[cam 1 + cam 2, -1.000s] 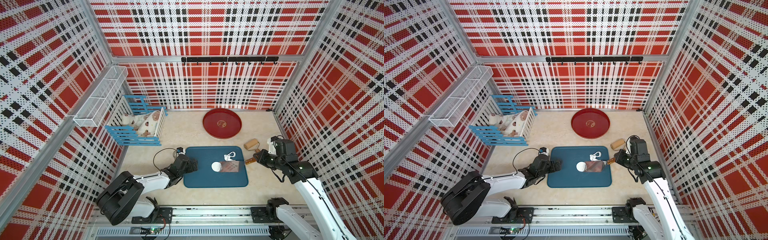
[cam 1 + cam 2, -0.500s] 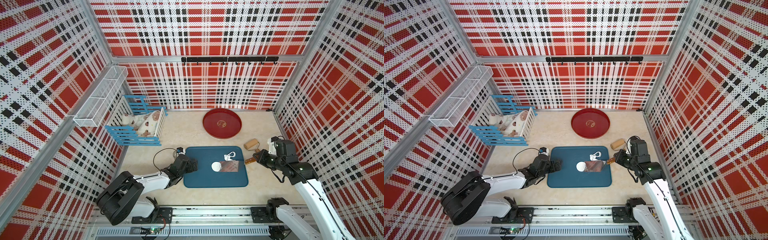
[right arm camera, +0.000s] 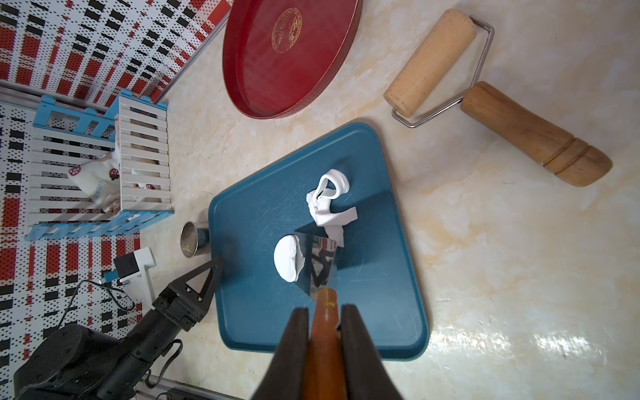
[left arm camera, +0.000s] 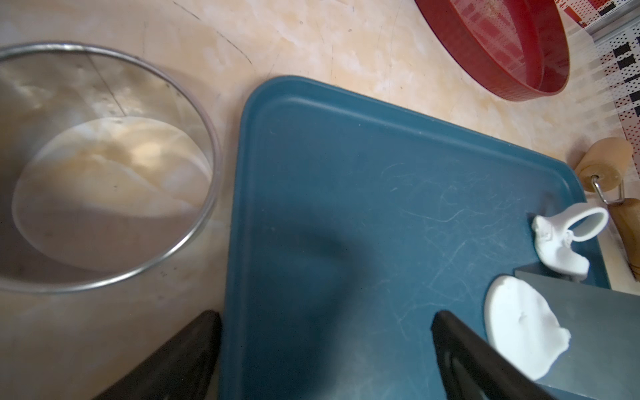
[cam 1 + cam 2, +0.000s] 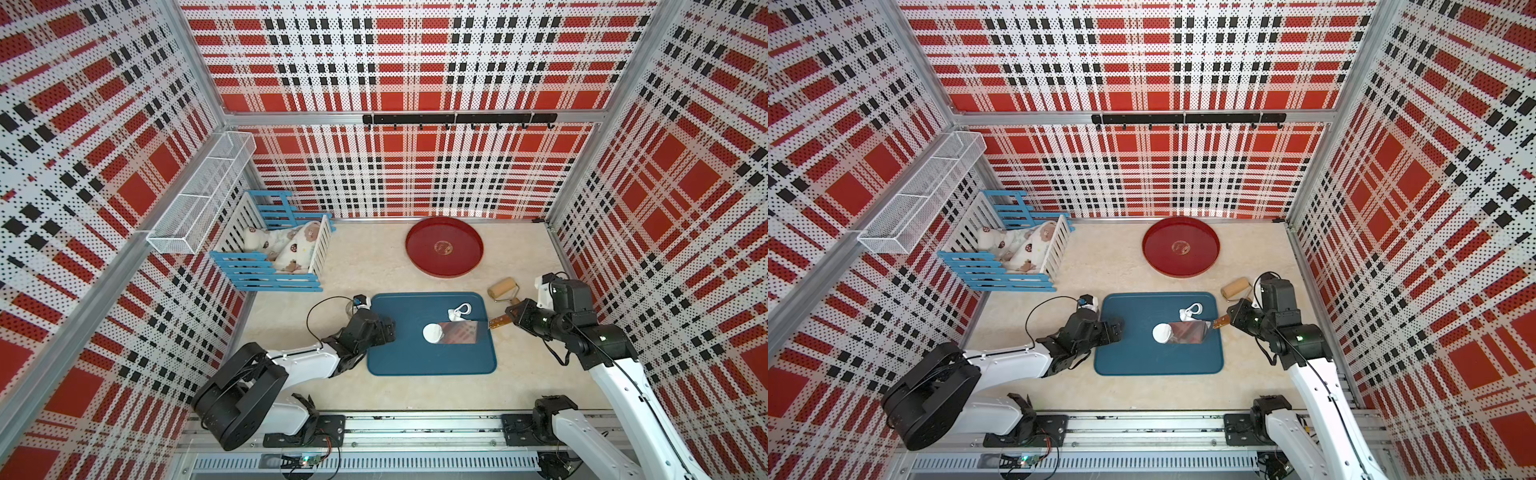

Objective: Roll out the dumpling wrappers from the dough
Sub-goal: Scoop the dumpling wrapper from the work surface.

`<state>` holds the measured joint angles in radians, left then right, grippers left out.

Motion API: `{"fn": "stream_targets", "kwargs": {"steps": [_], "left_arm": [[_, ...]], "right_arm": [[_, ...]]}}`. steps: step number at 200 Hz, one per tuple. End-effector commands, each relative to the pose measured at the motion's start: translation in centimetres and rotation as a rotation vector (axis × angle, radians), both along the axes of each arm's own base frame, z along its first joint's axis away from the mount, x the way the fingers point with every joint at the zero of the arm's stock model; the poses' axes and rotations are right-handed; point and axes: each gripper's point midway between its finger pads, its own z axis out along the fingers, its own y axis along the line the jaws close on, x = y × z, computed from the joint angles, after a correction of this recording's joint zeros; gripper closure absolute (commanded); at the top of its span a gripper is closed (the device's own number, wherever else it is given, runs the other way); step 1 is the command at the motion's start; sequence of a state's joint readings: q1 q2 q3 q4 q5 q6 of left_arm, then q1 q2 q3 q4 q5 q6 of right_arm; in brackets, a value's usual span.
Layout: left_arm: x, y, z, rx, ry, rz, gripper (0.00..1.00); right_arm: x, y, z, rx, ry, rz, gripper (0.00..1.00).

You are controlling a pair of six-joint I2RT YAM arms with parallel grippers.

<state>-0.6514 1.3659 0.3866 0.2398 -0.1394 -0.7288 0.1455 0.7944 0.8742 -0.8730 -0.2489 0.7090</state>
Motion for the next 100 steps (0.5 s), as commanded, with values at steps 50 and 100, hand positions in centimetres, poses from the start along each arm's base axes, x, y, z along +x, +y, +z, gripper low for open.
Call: {"fn": "stream_targets", "kwargs": {"steps": [50,100], "left_arm": [[-0.65,0.46,-0.96,0.017,0.029,0.001,0.0],[-0.63,0.46,-0.93,0.017,0.028,0.002,0.0]], "right_arm": [[0.37,0.85,3.44,0.07,-0.088,0.02,1.0],[0.35,0.83,3.64,0.069,-0.09,0.02,1.0]]}}
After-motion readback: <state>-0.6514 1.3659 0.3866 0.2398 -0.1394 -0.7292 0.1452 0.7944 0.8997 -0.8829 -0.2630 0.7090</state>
